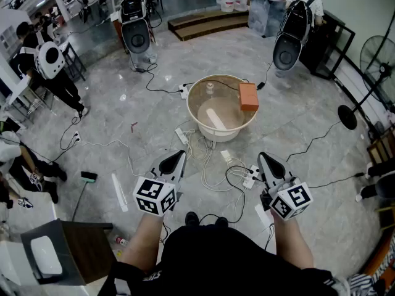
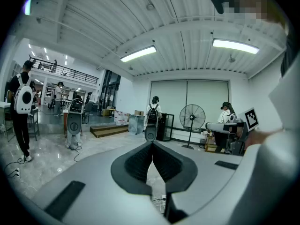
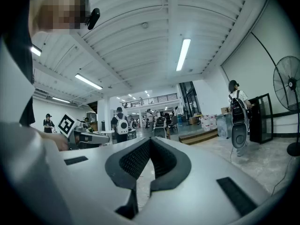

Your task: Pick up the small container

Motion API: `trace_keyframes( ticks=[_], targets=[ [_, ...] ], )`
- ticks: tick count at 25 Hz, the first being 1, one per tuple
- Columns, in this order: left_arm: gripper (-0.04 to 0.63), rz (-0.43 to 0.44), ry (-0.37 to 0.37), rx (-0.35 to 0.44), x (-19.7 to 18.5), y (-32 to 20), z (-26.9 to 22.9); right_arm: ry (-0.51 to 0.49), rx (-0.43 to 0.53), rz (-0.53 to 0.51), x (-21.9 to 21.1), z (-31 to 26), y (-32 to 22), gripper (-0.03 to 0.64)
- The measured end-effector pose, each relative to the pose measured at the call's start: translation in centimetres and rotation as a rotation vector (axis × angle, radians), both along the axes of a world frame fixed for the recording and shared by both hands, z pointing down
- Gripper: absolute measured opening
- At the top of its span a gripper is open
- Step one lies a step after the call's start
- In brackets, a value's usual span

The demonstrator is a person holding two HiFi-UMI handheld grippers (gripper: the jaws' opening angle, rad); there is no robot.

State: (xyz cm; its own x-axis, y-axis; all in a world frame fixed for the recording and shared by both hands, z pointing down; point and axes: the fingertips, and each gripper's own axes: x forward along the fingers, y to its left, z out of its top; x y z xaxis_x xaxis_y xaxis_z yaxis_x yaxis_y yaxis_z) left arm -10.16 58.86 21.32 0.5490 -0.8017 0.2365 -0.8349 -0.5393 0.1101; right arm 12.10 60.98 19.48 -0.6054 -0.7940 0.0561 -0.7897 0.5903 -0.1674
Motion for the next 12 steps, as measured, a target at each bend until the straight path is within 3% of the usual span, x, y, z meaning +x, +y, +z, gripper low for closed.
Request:
trace_keyframes(
  ticks=[12],
  targets=[
    [0.017,-0.015,0.002,-0.032,0.8,1.0,0.8,-0.012,-0.013,-0.042,0.3,0.3,1.1,0.011]
  ],
)
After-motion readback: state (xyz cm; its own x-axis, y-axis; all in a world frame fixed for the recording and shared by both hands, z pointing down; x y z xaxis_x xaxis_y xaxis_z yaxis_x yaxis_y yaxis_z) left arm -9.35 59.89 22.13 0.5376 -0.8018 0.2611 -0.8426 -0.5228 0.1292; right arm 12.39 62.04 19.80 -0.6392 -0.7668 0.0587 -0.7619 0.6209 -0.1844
